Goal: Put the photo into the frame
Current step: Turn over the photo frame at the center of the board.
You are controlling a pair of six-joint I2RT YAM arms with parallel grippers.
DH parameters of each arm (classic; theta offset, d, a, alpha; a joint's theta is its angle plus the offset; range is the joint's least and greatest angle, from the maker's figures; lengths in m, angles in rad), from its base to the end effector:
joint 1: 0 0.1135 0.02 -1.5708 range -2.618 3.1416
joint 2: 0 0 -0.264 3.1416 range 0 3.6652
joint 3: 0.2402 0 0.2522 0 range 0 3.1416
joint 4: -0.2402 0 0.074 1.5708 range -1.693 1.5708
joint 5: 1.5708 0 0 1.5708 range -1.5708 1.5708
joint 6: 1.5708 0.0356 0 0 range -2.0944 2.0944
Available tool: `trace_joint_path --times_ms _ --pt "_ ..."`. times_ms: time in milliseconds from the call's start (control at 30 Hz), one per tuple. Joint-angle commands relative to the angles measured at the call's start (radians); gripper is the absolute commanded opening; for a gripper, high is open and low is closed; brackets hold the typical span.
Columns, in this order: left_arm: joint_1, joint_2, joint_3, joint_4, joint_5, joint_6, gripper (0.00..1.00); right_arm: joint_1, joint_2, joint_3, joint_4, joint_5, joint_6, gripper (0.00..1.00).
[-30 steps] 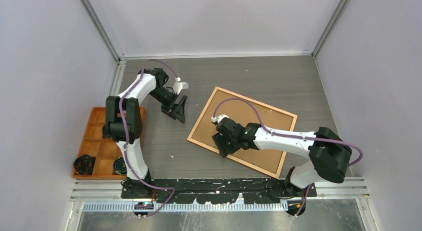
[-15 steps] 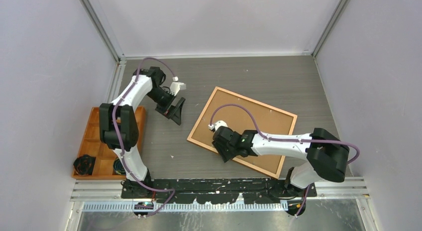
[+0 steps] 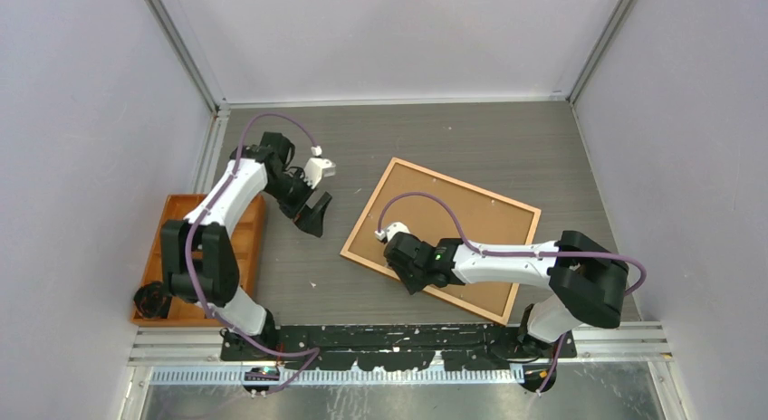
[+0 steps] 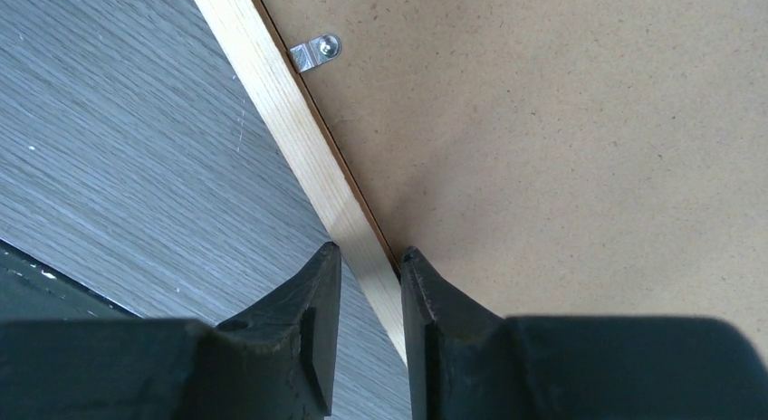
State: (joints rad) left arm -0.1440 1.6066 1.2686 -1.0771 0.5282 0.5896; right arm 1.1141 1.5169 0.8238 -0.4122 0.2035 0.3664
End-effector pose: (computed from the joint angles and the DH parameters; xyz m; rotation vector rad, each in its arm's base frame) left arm 0.2910 -0.0603 0.2492 1.0575 2.5880 -0.6890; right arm 0.1306 0.2494 0.1695 -0.9097 2.4948 0.2243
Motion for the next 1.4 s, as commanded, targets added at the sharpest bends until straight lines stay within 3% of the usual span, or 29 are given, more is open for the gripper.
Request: trace_joint_path --times_ms 0,133,333,567,667,800,900,1067,1167,1367 --pt "-0.029 -0.135 -0.108 0.136 -0.035 0.143 1.0 0.002 -0.018 0.047 -0.031 0.021 -0.007 0.2" --pt "-0.112 -0.309 -0.295 0.316 -0.134 0.297 0.99 0.0 -0.039 0.112 -0.067 -0.003 -0.029 0.08" --pt "-0.15 -0.407 -0.358 0.466 -0.186 0.327 0.96 0.003 -0.078 0.212 -0.116 -0.059 -0.063 0.01" --pt "-0.218 -0.712 -0.546 0.58 -0.044 0.728 1.0 0.001 -0.086 0.329 -0.179 -0.117 -0.083 0.01" --pt "-0.223 -0.778 -0.606 0.64 0.022 0.811 1.0 0.001 -0.087 0.368 -0.198 -0.134 -0.084 0.01" --pt "-0.241 -0.818 -0.684 0.759 0.077 0.84 1.0 0.001 -0.094 0.397 -0.214 -0.152 -0.083 0.01" --pt "-0.246 -0.839 -0.729 0.727 0.124 0.941 1.0 -0.003 -0.1 0.411 -0.223 -0.159 -0.08 0.01" --pt "-0.257 -0.801 -0.788 0.871 0.157 1.01 0.98 -0.005 -0.11 0.428 -0.228 -0.182 -0.069 0.01" --pt "-0.268 -0.749 -0.809 1.002 0.175 1.024 0.94 -0.008 -0.113 0.44 -0.233 -0.19 -0.059 0.01" --pt "-0.31 -0.672 -0.77 0.98 0.168 1.076 0.76 -0.014 -0.11 0.464 -0.257 -0.19 -0.052 0.01"
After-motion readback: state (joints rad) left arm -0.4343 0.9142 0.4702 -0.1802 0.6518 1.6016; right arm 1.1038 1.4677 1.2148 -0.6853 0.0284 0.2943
